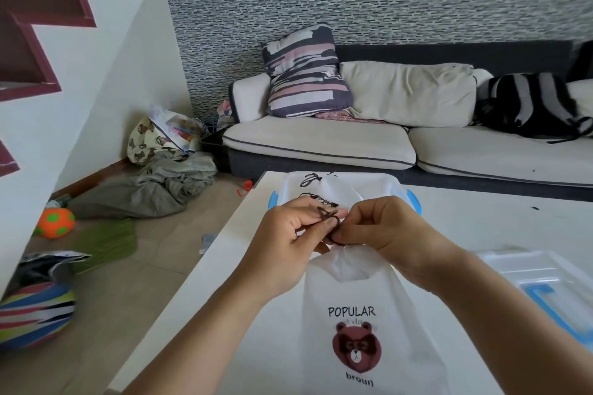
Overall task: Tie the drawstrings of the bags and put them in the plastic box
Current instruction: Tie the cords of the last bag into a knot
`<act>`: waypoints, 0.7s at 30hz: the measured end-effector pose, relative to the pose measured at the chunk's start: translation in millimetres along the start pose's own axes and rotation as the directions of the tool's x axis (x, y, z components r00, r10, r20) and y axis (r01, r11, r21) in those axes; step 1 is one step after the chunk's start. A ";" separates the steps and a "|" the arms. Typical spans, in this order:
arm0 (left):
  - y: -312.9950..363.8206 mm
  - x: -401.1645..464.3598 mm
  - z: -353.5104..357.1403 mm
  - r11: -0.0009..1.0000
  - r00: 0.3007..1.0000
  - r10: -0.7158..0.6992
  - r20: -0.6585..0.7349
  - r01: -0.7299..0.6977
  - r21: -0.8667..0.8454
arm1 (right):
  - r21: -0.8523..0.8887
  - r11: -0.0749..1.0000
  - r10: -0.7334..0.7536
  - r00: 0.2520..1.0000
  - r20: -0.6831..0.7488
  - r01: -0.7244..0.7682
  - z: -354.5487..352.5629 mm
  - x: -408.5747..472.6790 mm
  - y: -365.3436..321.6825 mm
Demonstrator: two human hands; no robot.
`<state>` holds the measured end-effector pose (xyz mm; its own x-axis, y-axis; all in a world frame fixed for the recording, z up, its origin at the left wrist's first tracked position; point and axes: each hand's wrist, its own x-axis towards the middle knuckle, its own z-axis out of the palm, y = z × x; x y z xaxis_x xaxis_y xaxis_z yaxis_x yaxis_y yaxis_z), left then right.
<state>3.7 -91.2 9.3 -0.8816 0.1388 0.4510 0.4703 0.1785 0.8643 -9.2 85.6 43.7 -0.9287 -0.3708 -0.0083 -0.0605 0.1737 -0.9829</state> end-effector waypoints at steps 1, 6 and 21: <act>-1.1 0.1 0.3 1.000 1.000 -0.003 0.012 0.003 0.000 | -0.086 0.996 -0.008 0.999 -0.045 0.004 1.5 -1.1 -1.5; -6.4 0.7 4.3 1.000 1.000 0.010 -0.022 -0.010 0.004 | -0.310 0.948 -0.134 0.970 -0.203 0.066 10.1 2.7 4.0; -5.8 2.3 -2.2 0.964 0.988 -0.092 -0.123 0.058 -0.260 | 0.500 0.859 0.068 0.992 0.107 -0.113 1.3 1.9 1.1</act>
<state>-1.0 -94.1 5.8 -0.9193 0.0010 0.3935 0.3924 -0.0728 0.9169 -10.5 83.9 42.4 -0.8860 -0.4539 -0.0947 0.2358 -0.2652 -0.9349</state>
